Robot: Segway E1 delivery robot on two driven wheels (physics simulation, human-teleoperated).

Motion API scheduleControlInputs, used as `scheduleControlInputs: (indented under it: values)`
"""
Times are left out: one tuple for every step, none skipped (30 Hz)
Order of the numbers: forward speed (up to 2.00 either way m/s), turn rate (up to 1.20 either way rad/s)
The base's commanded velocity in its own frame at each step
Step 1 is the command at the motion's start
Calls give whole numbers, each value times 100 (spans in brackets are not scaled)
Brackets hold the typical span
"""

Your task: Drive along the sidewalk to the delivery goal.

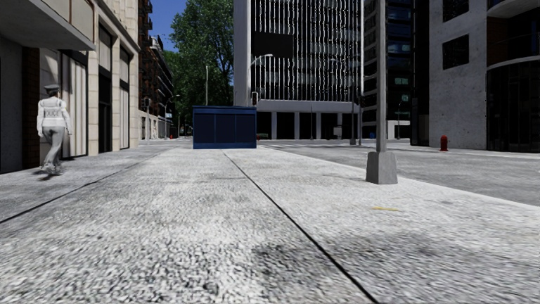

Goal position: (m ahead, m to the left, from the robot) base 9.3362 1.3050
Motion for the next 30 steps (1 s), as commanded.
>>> scheduleControlInputs:
  values:
    - [200, 0]
    - [200, 0]
    - [200, 0]
    - [200, 0]
    - [200, 0]
    - [200, 0]
    - [200, 0]
    - [200, 0]
    - [200, 0]
    - [200, 0]
    - [200, 0]
    - [200, 0]
    - [200, 0]
    - [200, 0]
    - [200, 2]
    - [200, 7]
    - [200, 18]
    - [200, 40]
    - [200, 40]
    - [200, 93]
    - [200, 106]
    - [200, 120]
    - [200, 120]
    - [200, 113]
    - [200, 61]
    - [200, 61]
    - [200, 43]
    - [200, 25]
    - [200, 12]
    - [200, 4]
